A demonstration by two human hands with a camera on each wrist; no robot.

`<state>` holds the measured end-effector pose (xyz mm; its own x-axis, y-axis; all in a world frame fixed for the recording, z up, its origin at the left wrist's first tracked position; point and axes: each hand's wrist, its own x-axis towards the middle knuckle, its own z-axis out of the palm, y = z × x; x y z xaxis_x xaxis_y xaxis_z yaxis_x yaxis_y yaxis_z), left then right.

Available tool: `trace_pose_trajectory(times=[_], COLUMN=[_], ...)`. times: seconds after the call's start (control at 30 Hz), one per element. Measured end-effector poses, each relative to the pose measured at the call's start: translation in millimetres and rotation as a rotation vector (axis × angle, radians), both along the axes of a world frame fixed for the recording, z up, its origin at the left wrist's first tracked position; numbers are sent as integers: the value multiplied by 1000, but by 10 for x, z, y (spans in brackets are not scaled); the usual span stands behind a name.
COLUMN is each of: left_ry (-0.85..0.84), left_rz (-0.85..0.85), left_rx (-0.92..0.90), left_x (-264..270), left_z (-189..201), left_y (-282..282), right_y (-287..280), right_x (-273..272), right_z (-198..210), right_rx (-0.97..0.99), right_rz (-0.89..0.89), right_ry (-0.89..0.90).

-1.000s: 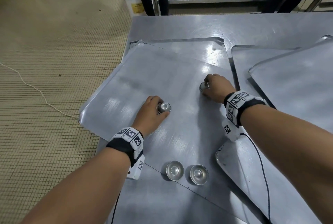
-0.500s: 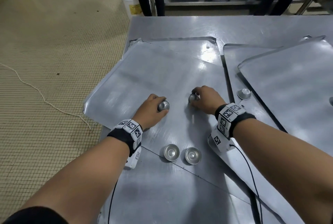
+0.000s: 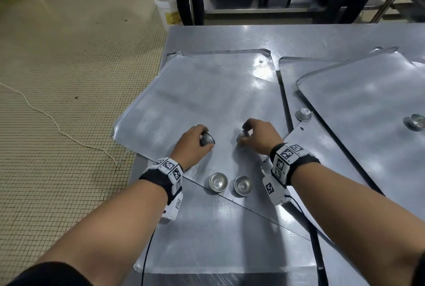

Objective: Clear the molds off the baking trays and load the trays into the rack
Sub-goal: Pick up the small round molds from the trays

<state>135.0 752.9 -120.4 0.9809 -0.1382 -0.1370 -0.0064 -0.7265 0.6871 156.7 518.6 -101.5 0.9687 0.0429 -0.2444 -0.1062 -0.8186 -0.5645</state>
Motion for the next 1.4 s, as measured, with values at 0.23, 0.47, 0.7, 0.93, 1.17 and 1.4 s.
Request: trace_pose_trajectory(times=[0.23,0.47,0.7,0.93,1.17,1.4], left_ry=[11,4,37,103,109,133], left_rz=[42,-5,-19,2,-138,-204], left_rx=[2,53,145,-15,-25,-29], left_x=[-74,-88,-120,-225,-436,-747], left_z=[11,-1,-26,45,243,209], left_y=[91,123,130,157,21,-61], right_y=[-11,-43,-15,-62,-1,82], right_x=[-44,-80,-130,-270,-612,-988], right_z=[-25,-18,4,114,314,216], right_rx=[24,-51,-143,-86,-46,-184], right_rz=[17,98,144,158,273,336], right_ry=[30,76,102,76,38,42])
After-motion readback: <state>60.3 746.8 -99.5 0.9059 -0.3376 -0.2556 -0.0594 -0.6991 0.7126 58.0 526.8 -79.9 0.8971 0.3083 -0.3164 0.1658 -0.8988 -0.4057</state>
